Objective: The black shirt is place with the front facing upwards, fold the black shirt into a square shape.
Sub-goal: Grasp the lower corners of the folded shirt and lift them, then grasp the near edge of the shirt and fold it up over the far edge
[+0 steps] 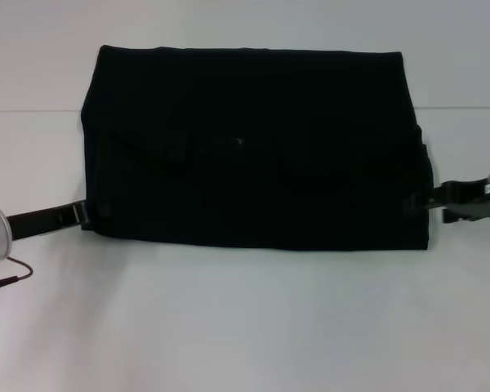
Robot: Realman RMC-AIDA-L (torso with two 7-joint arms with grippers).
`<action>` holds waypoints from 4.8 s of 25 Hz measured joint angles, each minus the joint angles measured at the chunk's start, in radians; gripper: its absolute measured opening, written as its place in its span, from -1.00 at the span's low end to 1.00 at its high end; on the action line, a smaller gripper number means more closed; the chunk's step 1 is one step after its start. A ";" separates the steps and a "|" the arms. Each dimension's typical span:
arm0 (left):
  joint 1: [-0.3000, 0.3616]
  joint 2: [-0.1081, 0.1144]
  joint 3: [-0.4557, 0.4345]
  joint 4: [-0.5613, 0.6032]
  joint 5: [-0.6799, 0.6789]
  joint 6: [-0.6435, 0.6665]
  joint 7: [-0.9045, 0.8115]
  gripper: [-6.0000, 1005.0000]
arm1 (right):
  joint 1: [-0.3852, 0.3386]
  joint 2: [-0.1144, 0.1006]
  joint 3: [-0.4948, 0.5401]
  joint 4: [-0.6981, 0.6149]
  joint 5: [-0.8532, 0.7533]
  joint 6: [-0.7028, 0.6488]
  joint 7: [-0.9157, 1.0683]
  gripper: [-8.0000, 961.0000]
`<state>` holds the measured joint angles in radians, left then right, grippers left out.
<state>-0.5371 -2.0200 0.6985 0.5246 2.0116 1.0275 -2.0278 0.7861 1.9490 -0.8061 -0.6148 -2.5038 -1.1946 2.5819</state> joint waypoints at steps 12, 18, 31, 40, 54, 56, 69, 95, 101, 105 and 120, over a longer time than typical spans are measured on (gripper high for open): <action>-0.003 -0.002 0.000 0.009 -0.002 0.003 0.001 -0.92 | 0.006 0.058 -0.034 0.031 0.002 0.084 -0.006 0.88; -0.003 -0.006 -0.001 0.011 -0.002 0.003 0.001 -0.92 | -0.002 0.062 -0.034 0.019 0.000 0.082 -0.022 0.76; 0.004 -0.007 -0.040 0.012 -0.002 0.034 0.013 -0.92 | -0.004 0.063 -0.037 0.017 -0.001 0.072 -0.033 -0.38; 0.019 0.048 -0.035 -0.012 0.027 0.281 -0.040 -0.92 | -0.038 0.039 -0.027 -0.087 0.002 -0.174 -0.092 -0.87; 0.074 0.116 -0.104 0.017 0.346 0.790 -0.197 -0.92 | -0.140 0.033 -0.052 -0.101 -0.015 -0.652 -0.384 -0.87; 0.067 0.117 -0.102 0.020 0.386 0.829 -0.201 -0.92 | -0.149 0.042 -0.055 -0.100 -0.030 -0.653 -0.393 -0.87; -0.069 0.114 -0.443 0.018 0.354 0.646 -0.207 -0.92 | -0.100 -0.007 0.340 -0.022 0.103 -0.497 -0.332 -0.87; -0.195 -0.116 -0.471 -0.084 -0.093 -0.167 0.283 -0.88 | -0.075 0.144 0.403 0.323 0.804 0.316 -0.895 -0.87; -0.211 -0.122 -0.471 -0.096 -0.128 -0.237 0.313 -0.87 | -0.064 0.147 0.403 0.343 0.864 0.353 -0.975 -0.85; -0.233 -0.143 -0.474 -0.145 -0.233 -0.333 0.472 -0.87 | -0.035 0.150 0.408 0.386 0.918 0.428 -1.075 -0.82; -0.243 -0.144 -0.472 -0.274 -0.601 -0.337 0.895 -0.73 | 0.039 0.152 0.416 0.475 1.120 0.534 -1.413 -0.44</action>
<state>-0.7806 -2.1642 0.2264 0.2506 1.4107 0.6907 -1.1325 0.8255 2.1015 -0.3904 -0.1395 -1.3841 -0.6608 1.1686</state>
